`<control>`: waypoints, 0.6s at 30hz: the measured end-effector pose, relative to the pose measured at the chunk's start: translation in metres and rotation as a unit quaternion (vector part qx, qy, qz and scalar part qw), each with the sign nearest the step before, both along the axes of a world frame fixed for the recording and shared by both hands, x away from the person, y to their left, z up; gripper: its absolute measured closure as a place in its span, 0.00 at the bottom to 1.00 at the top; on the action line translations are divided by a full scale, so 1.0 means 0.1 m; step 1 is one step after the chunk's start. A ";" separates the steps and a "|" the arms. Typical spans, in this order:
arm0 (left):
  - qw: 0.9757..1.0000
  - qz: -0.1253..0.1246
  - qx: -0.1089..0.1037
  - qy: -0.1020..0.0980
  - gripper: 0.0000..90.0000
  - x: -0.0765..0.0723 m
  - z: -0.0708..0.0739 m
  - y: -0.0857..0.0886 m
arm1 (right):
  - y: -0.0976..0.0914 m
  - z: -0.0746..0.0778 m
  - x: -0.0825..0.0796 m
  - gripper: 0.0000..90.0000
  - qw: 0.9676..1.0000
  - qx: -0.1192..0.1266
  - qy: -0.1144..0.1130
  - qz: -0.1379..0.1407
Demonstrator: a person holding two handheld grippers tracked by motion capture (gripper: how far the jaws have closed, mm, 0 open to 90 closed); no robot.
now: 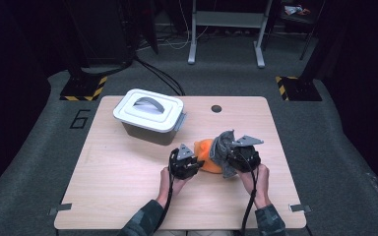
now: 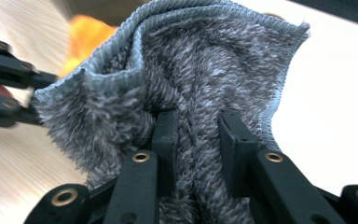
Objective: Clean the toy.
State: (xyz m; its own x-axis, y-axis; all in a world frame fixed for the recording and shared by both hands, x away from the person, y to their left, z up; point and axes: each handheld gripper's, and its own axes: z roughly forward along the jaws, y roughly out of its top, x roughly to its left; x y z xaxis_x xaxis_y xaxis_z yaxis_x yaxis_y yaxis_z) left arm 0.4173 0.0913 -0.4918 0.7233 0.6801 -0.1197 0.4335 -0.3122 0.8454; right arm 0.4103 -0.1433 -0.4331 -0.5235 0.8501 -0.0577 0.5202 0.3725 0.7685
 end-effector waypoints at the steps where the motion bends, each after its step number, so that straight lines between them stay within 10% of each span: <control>1: 1.000 0.000 -0.001 0.000 0.83 0.00 0.00 0.00 | -0.03 -0.03 -0.01 0.78 1.000 0.003 0.004 -0.011; 18: 1.000 -0.001 -0.004 -0.004 0.83 -0.01 0.01 -0.02 | -0.41 -0.53 0.17 0.78 0.994 0.017 0.082 -0.075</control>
